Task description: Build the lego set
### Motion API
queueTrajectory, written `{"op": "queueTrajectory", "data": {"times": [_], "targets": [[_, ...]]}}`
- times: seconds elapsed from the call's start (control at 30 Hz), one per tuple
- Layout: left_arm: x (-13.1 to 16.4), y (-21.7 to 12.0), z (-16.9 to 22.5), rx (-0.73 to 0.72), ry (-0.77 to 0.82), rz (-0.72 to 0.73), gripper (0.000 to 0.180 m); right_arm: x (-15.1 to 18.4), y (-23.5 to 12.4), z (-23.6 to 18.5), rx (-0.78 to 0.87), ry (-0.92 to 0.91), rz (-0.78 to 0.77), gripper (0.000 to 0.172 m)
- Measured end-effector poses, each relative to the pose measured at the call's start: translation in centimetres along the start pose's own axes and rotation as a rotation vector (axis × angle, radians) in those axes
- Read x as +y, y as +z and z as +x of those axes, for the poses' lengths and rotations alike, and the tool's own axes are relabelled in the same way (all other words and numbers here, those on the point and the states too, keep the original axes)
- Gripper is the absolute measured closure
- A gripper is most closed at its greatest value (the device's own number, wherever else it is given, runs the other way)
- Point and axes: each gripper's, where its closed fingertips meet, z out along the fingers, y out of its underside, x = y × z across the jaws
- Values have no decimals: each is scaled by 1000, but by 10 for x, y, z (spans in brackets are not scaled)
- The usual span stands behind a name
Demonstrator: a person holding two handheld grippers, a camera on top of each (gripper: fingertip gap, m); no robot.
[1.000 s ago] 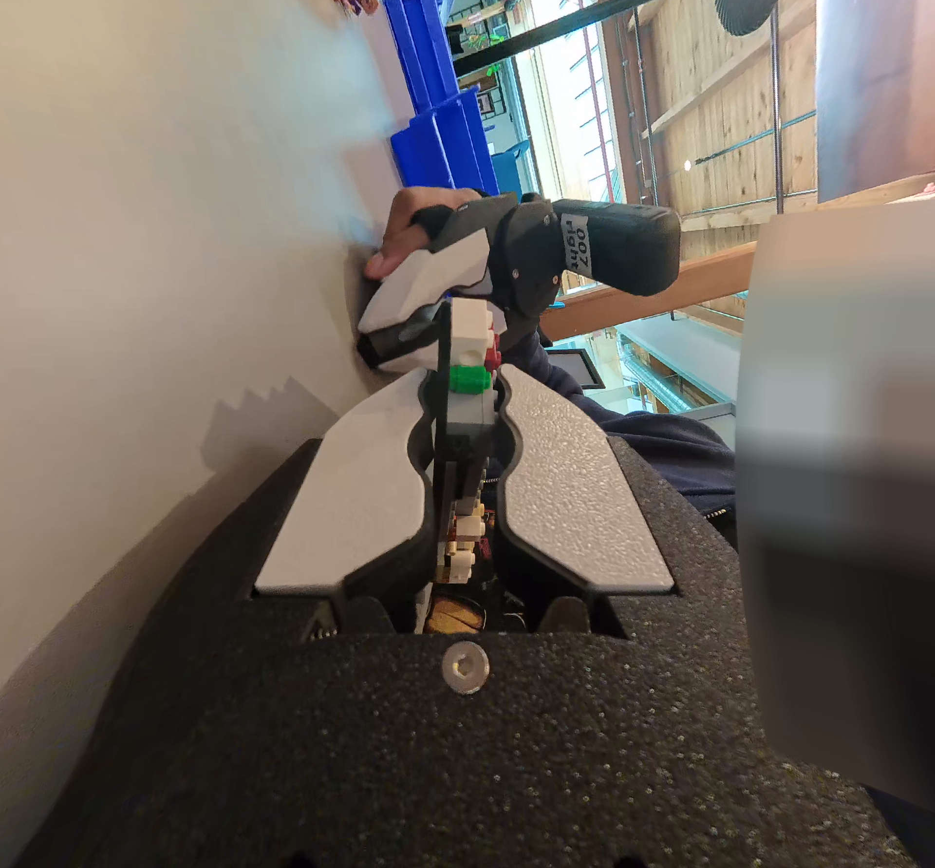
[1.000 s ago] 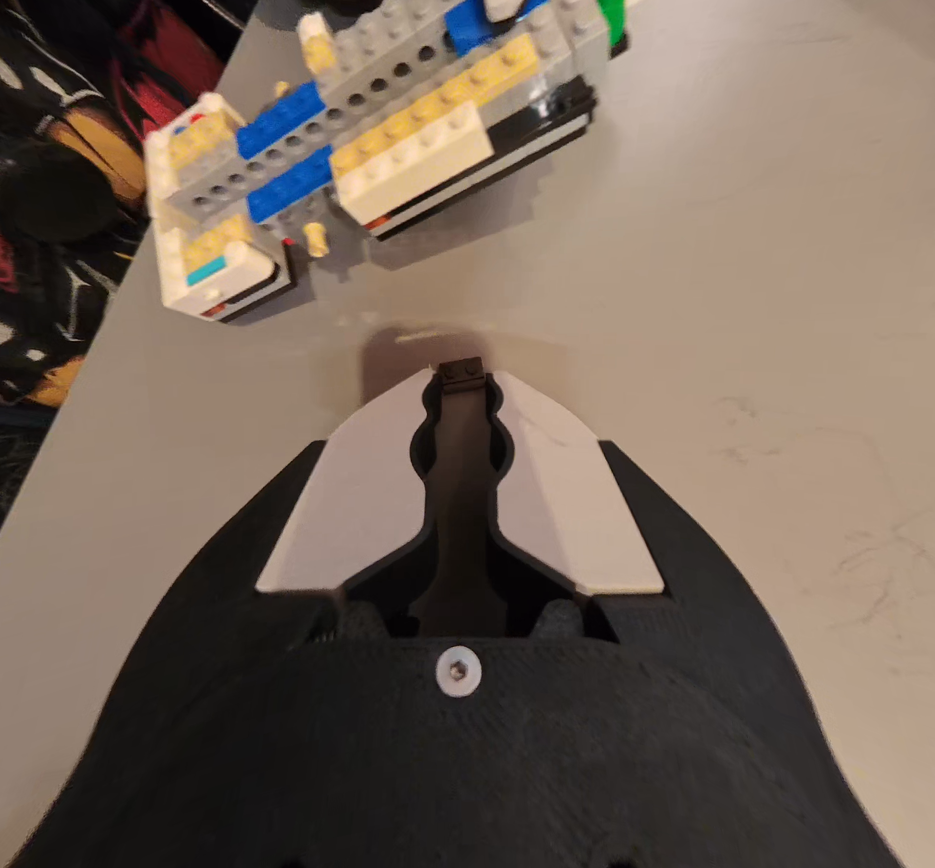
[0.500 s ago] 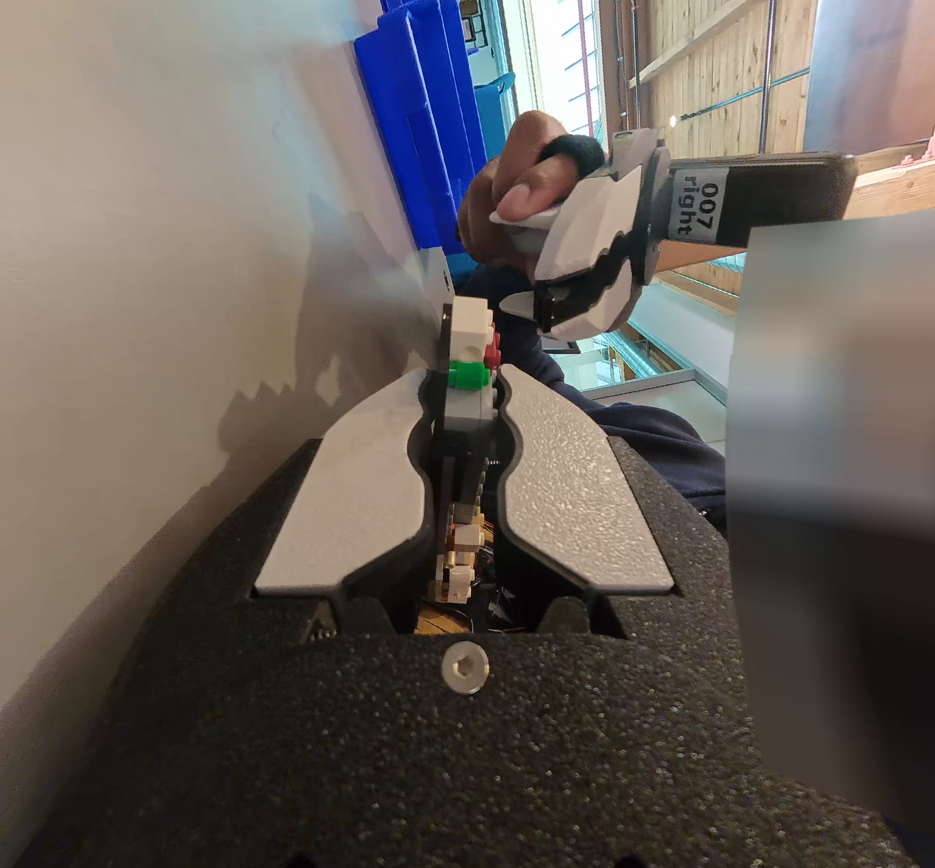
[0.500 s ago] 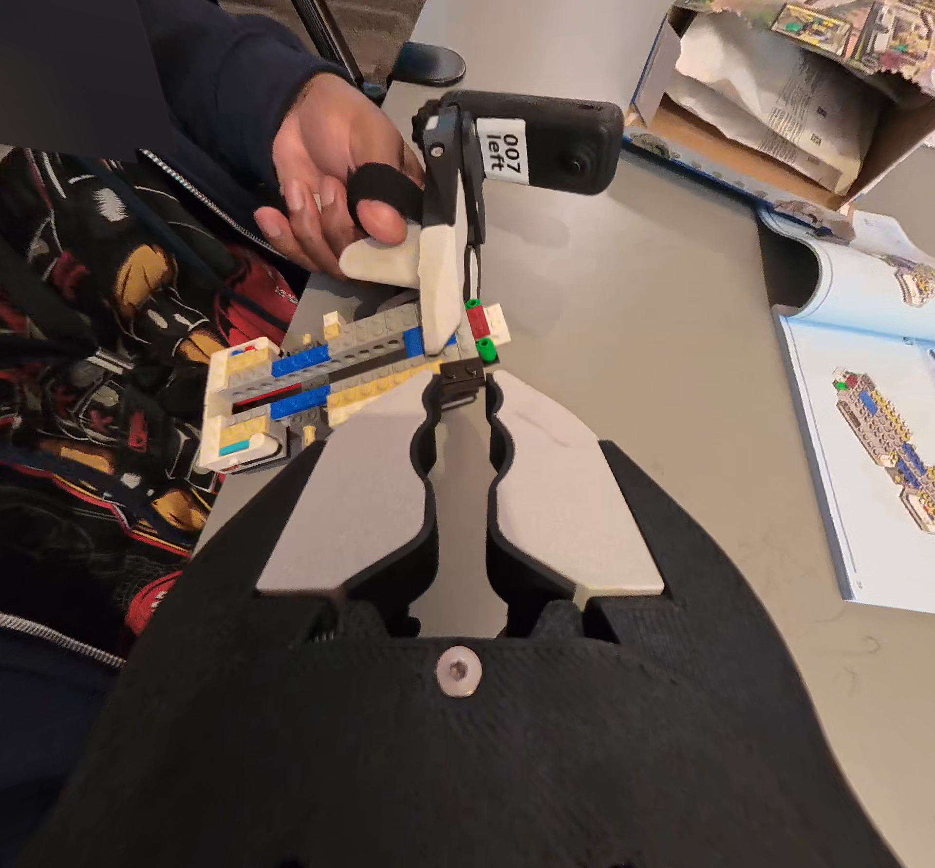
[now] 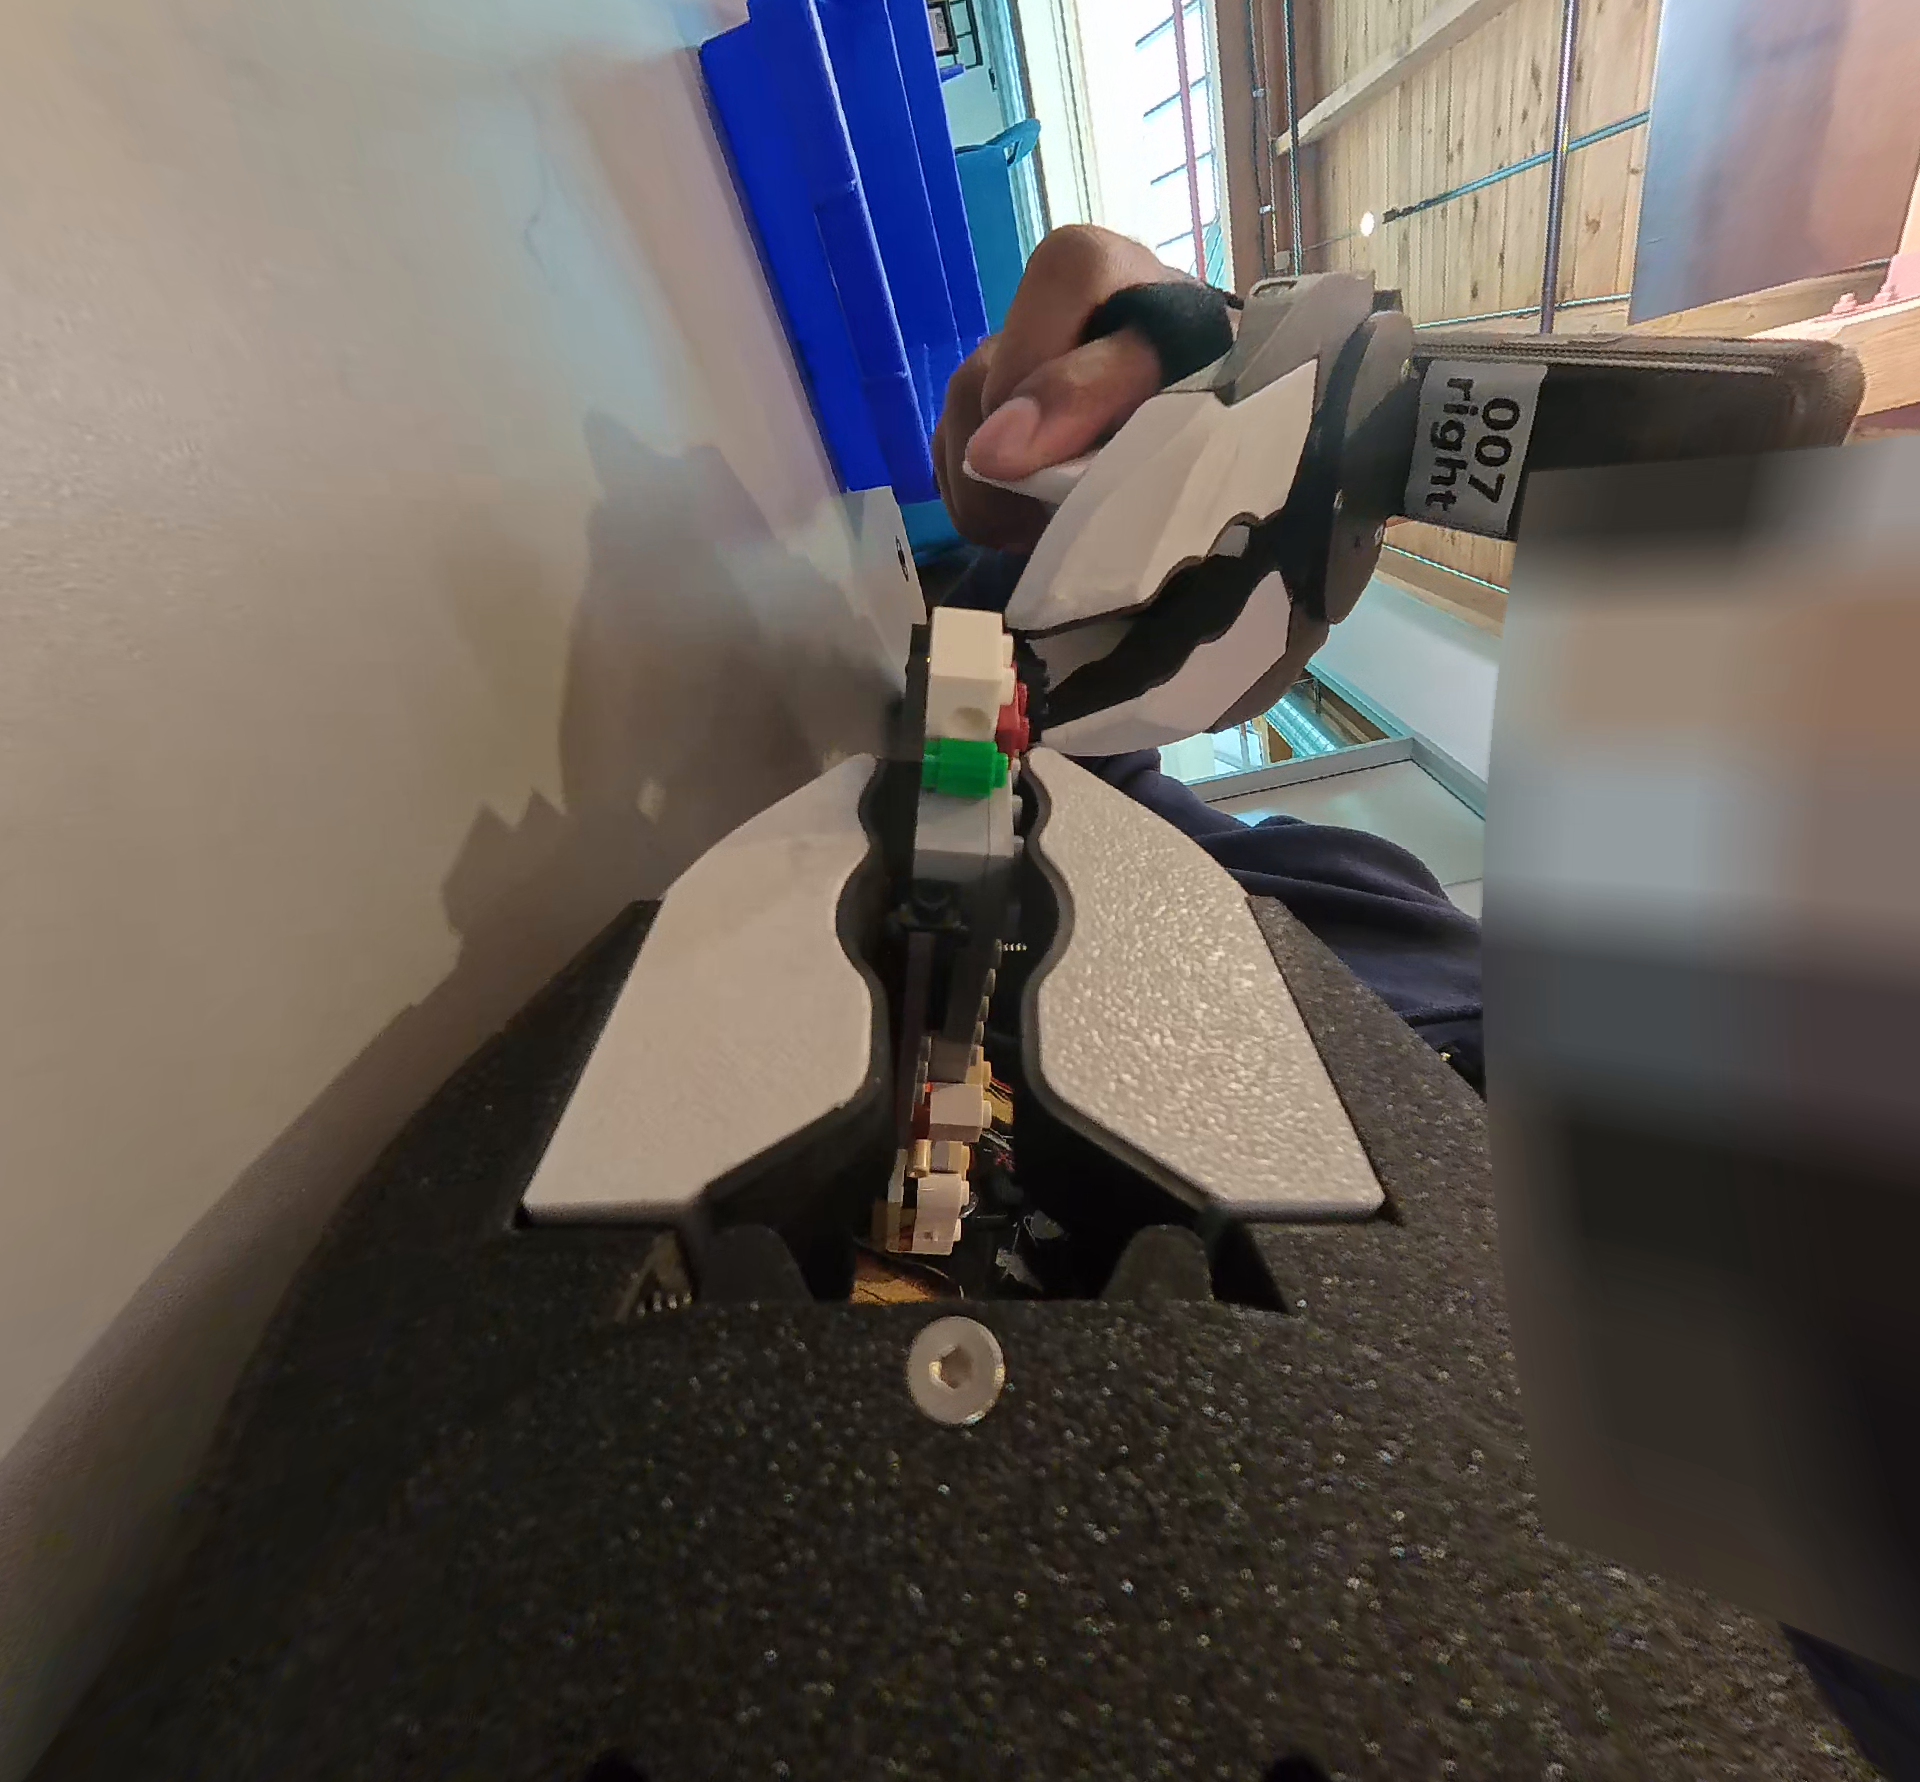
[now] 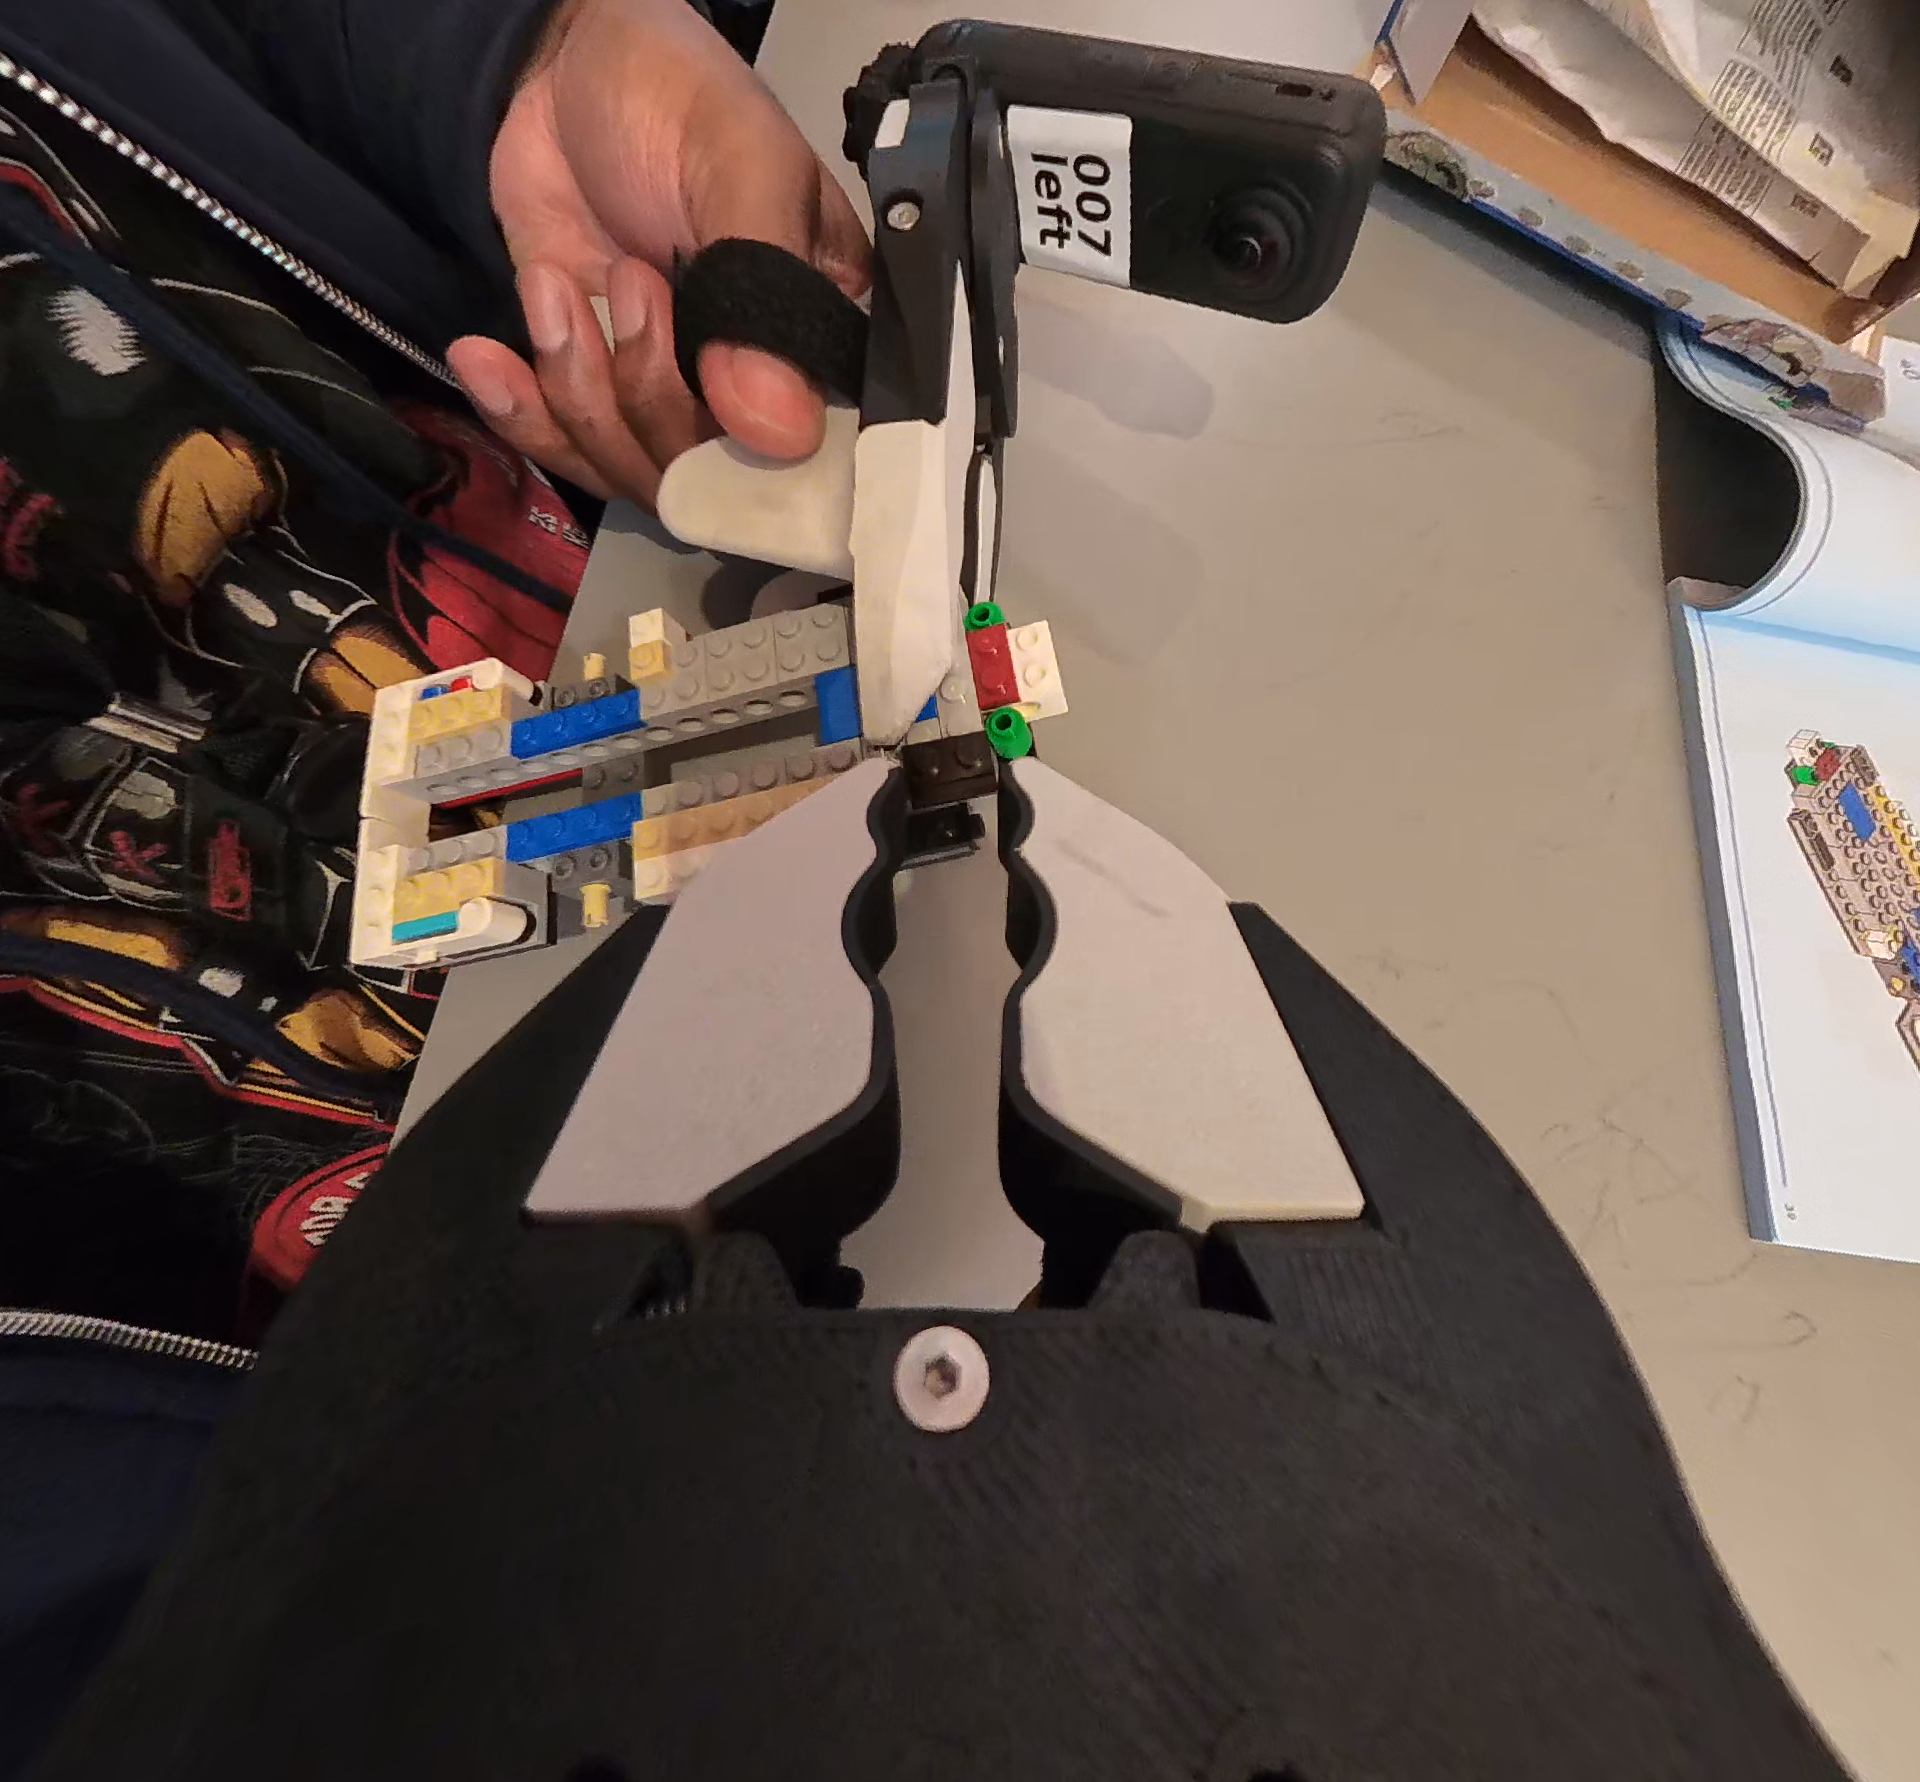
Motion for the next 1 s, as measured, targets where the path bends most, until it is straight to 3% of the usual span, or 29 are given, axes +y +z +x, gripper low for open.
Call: {"op": "queueTrajectory", "data": {"times": [1.0], "targets": [[-2, -1, -1, 2, -16, 10, 160, 1, 2, 1, 16, 6, -6, 155]]}}
